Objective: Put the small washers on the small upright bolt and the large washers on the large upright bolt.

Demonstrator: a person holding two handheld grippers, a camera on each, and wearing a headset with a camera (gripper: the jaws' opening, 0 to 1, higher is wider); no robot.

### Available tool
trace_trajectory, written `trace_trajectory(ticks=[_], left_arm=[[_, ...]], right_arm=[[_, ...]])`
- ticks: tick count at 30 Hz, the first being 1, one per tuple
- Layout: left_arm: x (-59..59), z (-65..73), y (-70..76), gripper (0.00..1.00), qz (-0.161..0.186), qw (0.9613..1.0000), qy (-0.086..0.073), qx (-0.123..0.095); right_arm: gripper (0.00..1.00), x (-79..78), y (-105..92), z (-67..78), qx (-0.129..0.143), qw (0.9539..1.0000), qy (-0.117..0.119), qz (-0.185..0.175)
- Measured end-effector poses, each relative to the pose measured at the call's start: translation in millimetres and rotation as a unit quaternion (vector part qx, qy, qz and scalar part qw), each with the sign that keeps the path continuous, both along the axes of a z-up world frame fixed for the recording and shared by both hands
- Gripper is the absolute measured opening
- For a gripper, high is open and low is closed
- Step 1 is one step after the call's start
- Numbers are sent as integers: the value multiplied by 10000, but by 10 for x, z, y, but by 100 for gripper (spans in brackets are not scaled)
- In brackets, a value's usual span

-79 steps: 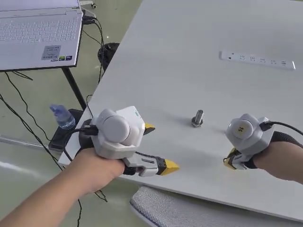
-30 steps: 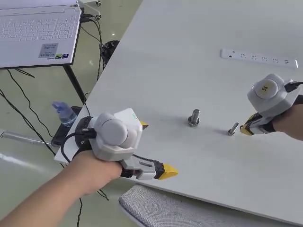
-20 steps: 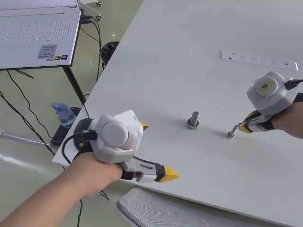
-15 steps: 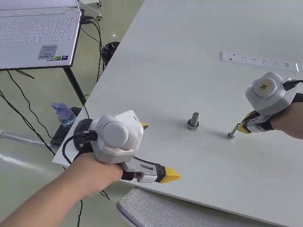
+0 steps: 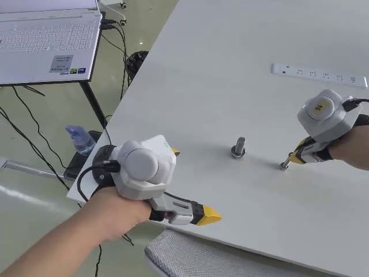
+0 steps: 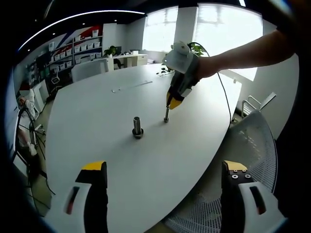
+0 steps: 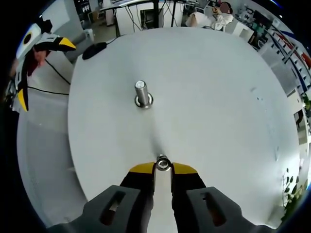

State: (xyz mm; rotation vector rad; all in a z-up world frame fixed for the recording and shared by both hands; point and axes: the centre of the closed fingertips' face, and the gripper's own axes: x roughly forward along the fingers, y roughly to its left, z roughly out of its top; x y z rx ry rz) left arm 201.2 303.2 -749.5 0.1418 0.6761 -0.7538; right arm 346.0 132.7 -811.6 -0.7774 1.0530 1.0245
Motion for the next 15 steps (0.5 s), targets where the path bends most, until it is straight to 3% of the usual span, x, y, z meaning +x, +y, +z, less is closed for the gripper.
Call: trace_trajectory(ticks=[15], left_arm=[[5, -20, 34, 99, 28, 10000, 1, -12]], right_arm=[[13, 13, 34, -63, -34, 10000, 2, 45]])
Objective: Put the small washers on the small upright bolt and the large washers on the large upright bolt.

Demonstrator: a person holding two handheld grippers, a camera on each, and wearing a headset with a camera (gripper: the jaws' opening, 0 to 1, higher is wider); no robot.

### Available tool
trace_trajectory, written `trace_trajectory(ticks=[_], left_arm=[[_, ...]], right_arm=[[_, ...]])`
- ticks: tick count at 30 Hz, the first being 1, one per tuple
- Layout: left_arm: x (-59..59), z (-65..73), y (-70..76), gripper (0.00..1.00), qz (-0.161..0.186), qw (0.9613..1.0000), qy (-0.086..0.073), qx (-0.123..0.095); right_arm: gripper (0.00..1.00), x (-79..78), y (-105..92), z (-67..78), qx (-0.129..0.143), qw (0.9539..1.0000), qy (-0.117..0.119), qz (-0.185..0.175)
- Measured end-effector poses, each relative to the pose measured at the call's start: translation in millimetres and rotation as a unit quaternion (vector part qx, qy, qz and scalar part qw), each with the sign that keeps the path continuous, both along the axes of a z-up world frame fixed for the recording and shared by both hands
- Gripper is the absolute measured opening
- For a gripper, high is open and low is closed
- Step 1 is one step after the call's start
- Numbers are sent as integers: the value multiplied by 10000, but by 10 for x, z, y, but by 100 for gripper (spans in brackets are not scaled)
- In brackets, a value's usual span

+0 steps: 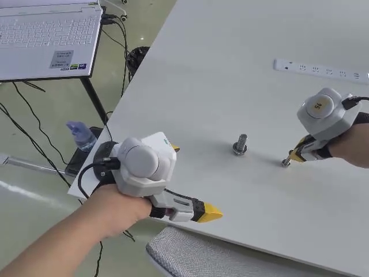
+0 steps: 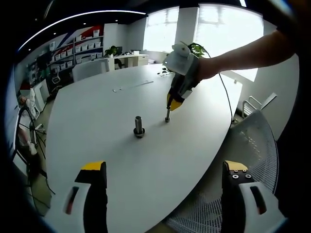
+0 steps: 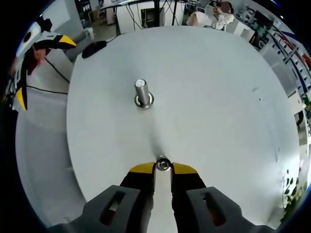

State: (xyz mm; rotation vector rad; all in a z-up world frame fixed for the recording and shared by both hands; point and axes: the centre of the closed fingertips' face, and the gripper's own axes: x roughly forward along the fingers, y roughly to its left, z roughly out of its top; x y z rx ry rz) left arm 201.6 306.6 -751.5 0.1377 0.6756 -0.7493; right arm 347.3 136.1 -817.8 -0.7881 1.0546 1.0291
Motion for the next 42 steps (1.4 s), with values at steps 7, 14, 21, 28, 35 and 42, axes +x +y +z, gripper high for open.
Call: trace_trajectory(ticks=[7, 14, 21, 28, 35, 42], left_arm=[[-9, -41, 6, 99, 2, 10000, 49, -2], [16, -66, 15, 98, -17, 10000, 82, 2], [40, -61, 14, 97, -17, 10000, 77, -7], [77, -18, 52, 96, -6, 10000, 33, 5], [66, -27, 67, 95, 2, 10000, 75, 8], [15, -66, 83, 94, -6, 9999, 159, 20]], right_arm=[[13, 13, 7, -34, -31, 10000, 6, 7], [13, 5, 14, -77, -64, 10000, 28, 36], [13, 6, 14, -141, -107, 9999, 45, 64], [13, 17, 22, -225, -144, 9998, 66, 72], [13, 29, 33, -311, -178, 9998, 84, 67], [13, 26, 34, -406, -225, 9997, 100, 45]])
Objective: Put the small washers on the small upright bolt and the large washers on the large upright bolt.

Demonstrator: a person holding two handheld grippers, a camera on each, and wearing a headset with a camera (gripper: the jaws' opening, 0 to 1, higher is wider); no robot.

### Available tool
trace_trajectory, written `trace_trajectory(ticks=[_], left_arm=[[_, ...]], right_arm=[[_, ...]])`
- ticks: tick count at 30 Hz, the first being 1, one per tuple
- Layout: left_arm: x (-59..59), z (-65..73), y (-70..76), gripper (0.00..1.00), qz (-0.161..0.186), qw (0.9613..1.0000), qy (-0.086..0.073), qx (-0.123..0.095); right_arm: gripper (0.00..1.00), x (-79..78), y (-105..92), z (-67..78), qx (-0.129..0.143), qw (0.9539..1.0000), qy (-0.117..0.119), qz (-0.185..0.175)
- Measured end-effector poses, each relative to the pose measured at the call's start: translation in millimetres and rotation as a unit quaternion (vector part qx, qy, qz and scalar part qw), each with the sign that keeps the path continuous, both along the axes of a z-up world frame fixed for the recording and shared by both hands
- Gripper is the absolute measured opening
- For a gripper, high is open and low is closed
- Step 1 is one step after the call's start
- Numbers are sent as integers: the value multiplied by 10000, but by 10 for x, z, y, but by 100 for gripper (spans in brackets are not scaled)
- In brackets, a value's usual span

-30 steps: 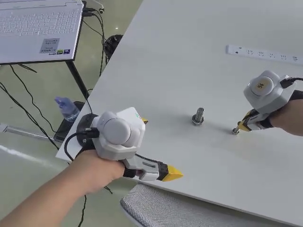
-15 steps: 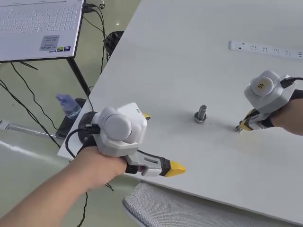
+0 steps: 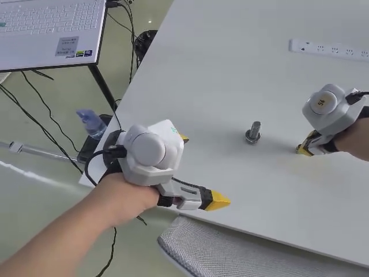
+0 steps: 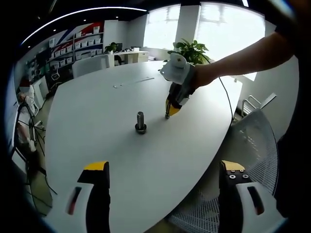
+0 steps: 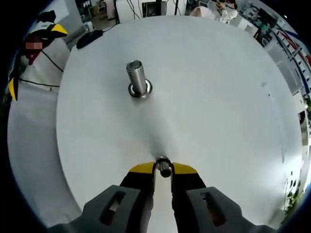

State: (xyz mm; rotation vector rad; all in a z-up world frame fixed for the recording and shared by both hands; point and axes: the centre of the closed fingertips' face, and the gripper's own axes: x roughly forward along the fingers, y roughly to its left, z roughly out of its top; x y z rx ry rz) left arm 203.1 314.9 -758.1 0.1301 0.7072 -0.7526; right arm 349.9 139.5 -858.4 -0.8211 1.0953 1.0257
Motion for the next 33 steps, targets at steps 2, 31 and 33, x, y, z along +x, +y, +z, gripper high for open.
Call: trace_trajectory(ticks=[2, 31, 33], left_arm=[[-5, -5, 12, 93, 14, 10000, 13, 3], [-28, -50, 55, 89, 12, 10000, 86, 36], [-26, -44, 61, 89, 25, 10000, 78, 33]], right_arm=[[13, 4, 2, -11, 3, 10000, 14, -36], [14, 29, 31, -8, -16, 10000, -11, 93], [16, 38, 38, -3, 10, 10000, -23, 85]])
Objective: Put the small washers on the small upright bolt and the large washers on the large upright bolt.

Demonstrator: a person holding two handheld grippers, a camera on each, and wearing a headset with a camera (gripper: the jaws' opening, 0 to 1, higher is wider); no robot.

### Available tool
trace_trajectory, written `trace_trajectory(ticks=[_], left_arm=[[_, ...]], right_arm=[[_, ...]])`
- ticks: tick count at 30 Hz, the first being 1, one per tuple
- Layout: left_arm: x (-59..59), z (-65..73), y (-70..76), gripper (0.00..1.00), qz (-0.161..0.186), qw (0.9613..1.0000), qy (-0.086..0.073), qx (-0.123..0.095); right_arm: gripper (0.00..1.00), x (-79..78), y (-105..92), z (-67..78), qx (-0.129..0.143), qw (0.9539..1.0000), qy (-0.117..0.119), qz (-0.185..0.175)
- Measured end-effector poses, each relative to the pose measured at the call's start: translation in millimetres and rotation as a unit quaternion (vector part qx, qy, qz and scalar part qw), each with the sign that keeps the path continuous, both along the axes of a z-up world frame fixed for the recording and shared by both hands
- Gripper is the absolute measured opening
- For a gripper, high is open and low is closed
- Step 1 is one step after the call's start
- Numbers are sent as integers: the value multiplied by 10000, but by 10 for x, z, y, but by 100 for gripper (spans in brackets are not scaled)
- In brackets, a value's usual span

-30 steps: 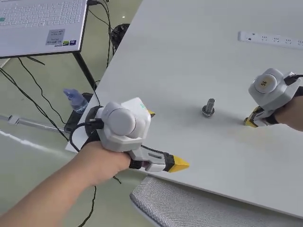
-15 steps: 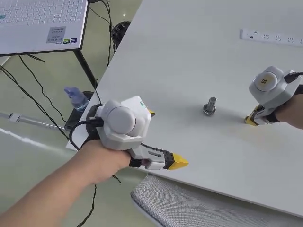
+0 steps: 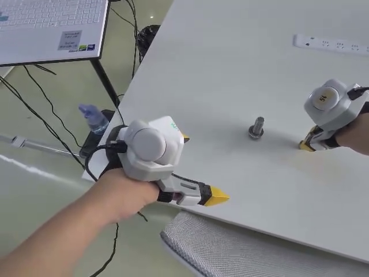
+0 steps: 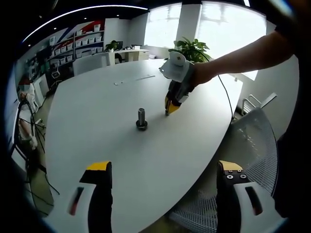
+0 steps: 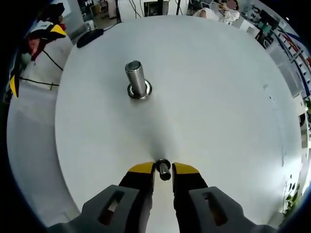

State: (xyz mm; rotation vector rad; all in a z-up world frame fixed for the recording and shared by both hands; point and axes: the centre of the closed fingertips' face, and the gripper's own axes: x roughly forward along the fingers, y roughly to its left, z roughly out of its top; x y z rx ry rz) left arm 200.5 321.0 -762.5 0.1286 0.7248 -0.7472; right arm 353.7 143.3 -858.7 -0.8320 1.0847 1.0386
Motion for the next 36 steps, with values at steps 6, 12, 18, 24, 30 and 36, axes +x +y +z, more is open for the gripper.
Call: trace_trajectory(ticks=[6, 12, 18, 24, 30, 36], left_arm=[[-12, -3, 0, 89, 8, 10000, -6, 4], [-19, 13, -20, 89, 12, 10000, -28, -2], [-5, 67, -43, 89, 8, 10000, -89, -2], [-13, 123, -76, 90, 3, 9999, -143, 4], [-19, 144, -110, 94, 43, 9998, -205, -70], [18, 126, -87, 94, 112, 9997, -211, -99]], right_arm=[[17, 10, -6, 27, 24, 10000, 8, -22], [20, 2, -15, 107, 149, 9999, -22, -58], [25, -3, 39, 247, 468, 9988, -159, -65], [26, -35, 39, 371, 633, 9975, -280, -115], [31, -75, 28, 537, 991, 9936, -465, -263], [33, -108, 24, 758, 1547, 9847, -724, -352]])
